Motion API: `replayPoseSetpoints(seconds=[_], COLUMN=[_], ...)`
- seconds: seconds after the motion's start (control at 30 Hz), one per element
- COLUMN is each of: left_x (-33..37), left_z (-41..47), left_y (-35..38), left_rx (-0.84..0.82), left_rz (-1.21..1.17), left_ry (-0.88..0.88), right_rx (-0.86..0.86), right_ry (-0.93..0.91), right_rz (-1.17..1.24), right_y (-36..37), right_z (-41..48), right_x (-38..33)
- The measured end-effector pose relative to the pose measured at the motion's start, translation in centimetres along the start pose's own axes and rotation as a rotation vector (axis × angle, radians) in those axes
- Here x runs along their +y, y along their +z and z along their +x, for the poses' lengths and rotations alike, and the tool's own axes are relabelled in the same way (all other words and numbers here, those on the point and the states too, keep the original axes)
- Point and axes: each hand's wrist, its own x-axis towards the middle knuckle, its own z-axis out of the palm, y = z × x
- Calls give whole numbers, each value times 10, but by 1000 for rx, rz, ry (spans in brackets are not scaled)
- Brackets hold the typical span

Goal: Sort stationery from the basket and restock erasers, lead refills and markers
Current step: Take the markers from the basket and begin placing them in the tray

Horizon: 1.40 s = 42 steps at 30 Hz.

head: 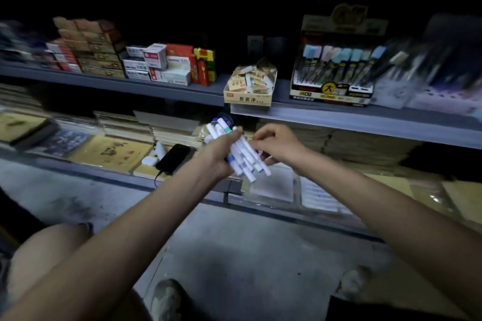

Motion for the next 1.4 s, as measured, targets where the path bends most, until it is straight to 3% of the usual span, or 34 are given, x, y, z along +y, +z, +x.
replayPoseSetpoints(seconds=[0.3,0.53,0.6,0.77,1.07,1.3,1.4], left_x=[-15,-40,-47,-63,-75,-87,-90], left_z=[-65,-16,9,75,145,164,165], left_y=[21,8,7,-8,-12,-3,-9], left_rx=[-74,-17,25,145,141,160,160], left_rz=[26,34,39,109,155,134,127], left_ry=[13,-59,-110,-216,-306,-267,-282], right_rx=[33,-8,54,234,276,340,322], right_ry=[-76,8,34,-109,-488,-482,-339], right_rz=[-40,76,57,-425,-991,-951,-731], right_y=[-26,-34,-32,-30,4,11,6], right_z=[-70,-42,-16,62,135,153,151], right_x=[-19,25,52,137,204,225,210])
